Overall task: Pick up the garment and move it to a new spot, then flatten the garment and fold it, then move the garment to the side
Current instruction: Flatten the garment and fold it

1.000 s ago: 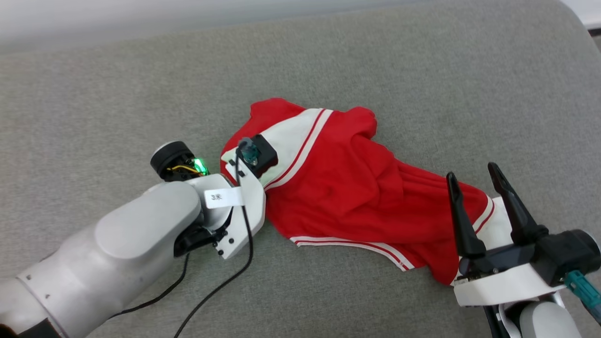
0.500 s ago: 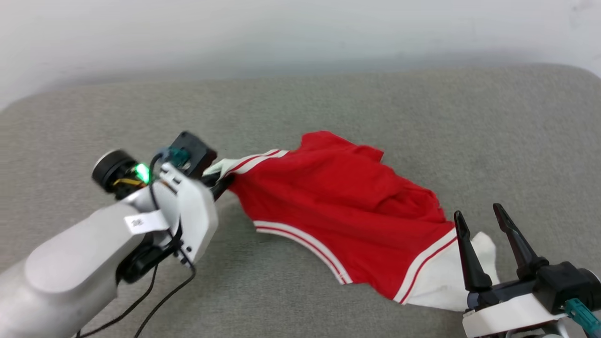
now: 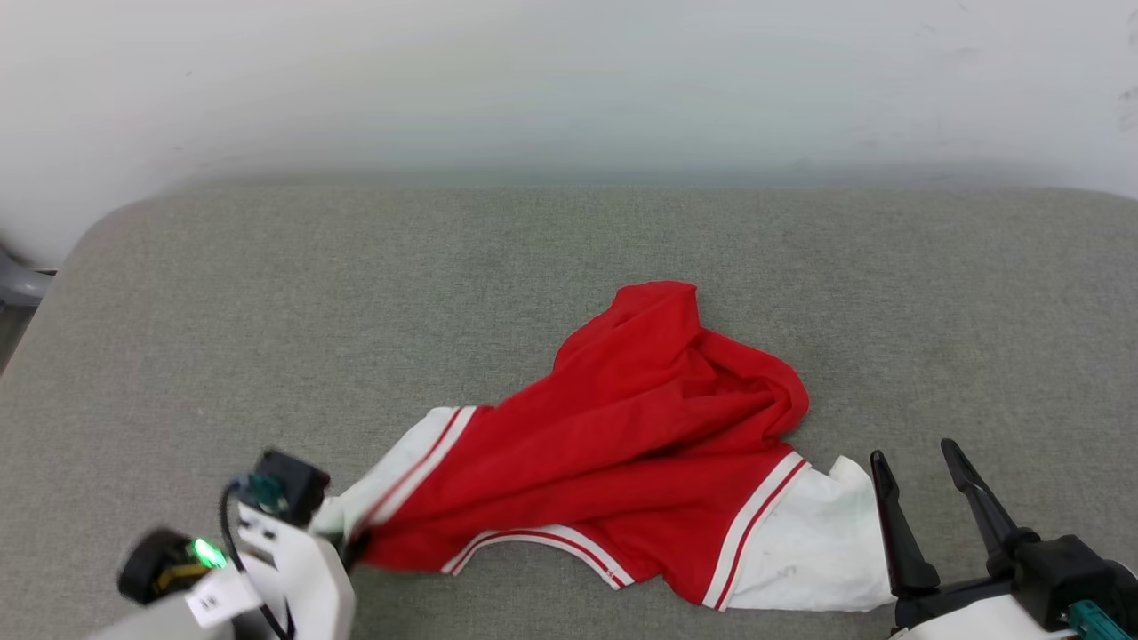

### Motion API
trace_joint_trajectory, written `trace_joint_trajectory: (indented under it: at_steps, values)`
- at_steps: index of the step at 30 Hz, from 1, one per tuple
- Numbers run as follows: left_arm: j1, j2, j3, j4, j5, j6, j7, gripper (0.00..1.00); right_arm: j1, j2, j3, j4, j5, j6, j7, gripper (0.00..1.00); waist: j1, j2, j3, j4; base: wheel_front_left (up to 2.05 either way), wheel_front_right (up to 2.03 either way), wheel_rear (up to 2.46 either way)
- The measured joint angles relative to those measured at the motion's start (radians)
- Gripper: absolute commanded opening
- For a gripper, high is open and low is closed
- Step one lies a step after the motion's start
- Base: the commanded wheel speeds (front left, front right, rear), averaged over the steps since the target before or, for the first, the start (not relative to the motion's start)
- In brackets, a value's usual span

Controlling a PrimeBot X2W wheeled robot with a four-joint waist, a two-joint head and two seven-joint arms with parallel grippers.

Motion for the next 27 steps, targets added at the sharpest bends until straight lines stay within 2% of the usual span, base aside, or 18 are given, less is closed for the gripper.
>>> trace_joint_trajectory:
  at_steps: [5,7,8,10,11,12,13,18,21,27]
  values:
    - [0.091,-0.074,-0.038,0.061,-0.057,-0.016,-0.005,0.00,0.003,-0.005,-0.004,0.016,0.000,0.000,0.000,1.00,0.0000,0.0000,-0.001,-0.001,0.00,0.00,0.00]
    - [0.108,-0.100,-0.057,0.099,-0.055,-0.033,0.005,0.00,0.003,-0.008,-0.005,0.023,0.000,0.000,0.000,1.00,0.0000,0.0000,-0.001,-0.002,0.00,0.00,0.00]
    - [0.130,-0.157,-0.060,0.170,-0.083,-0.073,-0.014,0.00,0.003,-0.012,-0.009,0.030,-0.001,0.000,0.000,1.00,0.0000,0.0000,-0.003,-0.002,0.00,0.00,0.00]
    - [0.131,-0.180,-0.058,0.207,-0.083,-0.085,-0.030,0.00,0.003,-0.015,-0.009,0.038,0.000,0.000,0.000,1.00,0.0000,0.0001,-0.008,-0.002,0.00,0.00,0.00]
    - [0.134,-0.191,-0.052,0.225,-0.089,-0.089,-0.049,0.09,0.003,-0.017,-0.010,0.041,0.000,0.000,0.000,1.00,0.0001,0.0001,-0.012,-0.001,0.00,0.00,0.00]
    - [0.138,-0.201,-0.046,0.241,-0.090,-0.089,-0.068,0.44,0.004,-0.019,-0.012,0.043,0.000,0.000,0.000,1.00,0.0001,0.0000,-0.017,-0.001,0.00,0.00,0.00]
    - [0.142,-0.209,-0.041,0.253,-0.090,-0.088,-0.088,1.00,0.004,-0.020,-0.014,0.045,0.000,0.000,0.000,1.00,0.0001,0.0000,-0.022,-0.001,0.00,0.00,0.00]
    - [0.147,-0.212,-0.001,0.267,-0.047,-0.030,-0.218,1.00,0.009,-0.038,-0.038,0.034,0.000,0.000,0.000,1.00,0.0000,0.0000,-0.054,0.003,0.00,0.00,0.00]
    - [0.148,-0.199,0.031,0.225,-0.030,0.025,-0.286,1.00,0.009,-0.062,-0.051,0.016,0.002,0.000,0.000,1.00,0.0000,0.0001,-0.068,0.008,0.00,0.00,0.00]
    - [0.164,-0.148,0.066,0.092,0.010,0.131,-0.351,1.00,-0.014,-0.145,-0.063,-0.020,0.004,0.000,0.001,1.00,0.0001,0.0000,-0.085,0.024,0.00,0.00,0.00]
